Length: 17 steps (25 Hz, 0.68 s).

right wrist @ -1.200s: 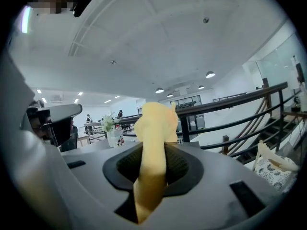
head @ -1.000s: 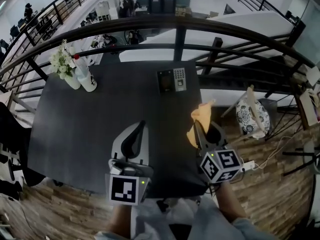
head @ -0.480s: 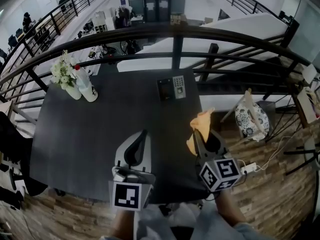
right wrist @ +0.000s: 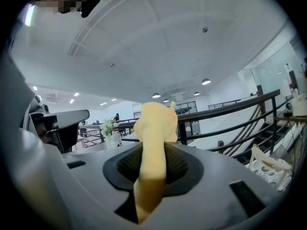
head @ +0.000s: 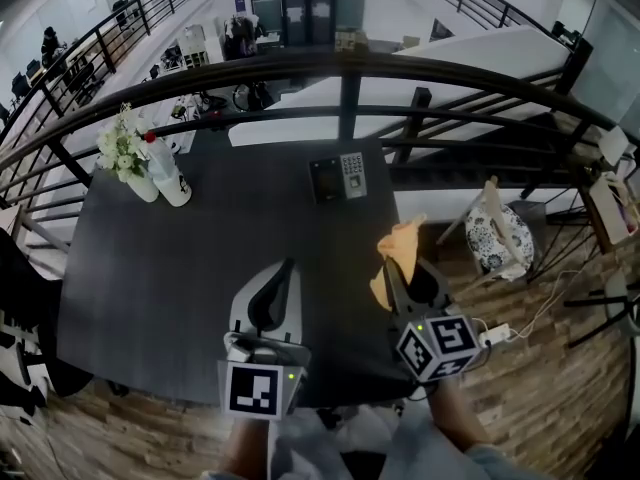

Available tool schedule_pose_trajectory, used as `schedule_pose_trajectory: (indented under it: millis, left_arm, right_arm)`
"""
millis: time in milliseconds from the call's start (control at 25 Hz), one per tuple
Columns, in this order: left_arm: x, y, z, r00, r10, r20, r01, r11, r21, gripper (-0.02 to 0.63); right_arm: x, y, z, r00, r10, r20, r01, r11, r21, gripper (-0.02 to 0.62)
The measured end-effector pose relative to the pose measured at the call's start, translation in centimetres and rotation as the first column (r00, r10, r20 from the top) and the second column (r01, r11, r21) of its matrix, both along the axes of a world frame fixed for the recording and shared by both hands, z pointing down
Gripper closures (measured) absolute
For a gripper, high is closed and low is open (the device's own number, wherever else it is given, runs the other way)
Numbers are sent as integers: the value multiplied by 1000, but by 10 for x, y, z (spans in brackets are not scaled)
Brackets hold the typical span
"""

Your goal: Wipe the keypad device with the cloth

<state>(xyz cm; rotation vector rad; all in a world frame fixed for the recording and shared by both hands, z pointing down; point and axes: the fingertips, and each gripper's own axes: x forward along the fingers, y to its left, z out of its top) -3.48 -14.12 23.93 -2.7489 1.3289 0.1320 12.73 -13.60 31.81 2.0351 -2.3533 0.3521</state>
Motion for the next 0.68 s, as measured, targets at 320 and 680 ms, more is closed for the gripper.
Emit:
schedule_pose_trajectory:
  millis: [320,680]
  left_arm:
    - [2,-2,2,1000,9,-15,-9,1000,-8,598]
    - [1,0,1,1000,5,-30,-6,1000,-15,598]
  right_arm:
    - [2,0,0,1000,-3,-13,3,1000,-19,495]
    - [-1,3,1,1000,-16,-15,16,999,-29,495]
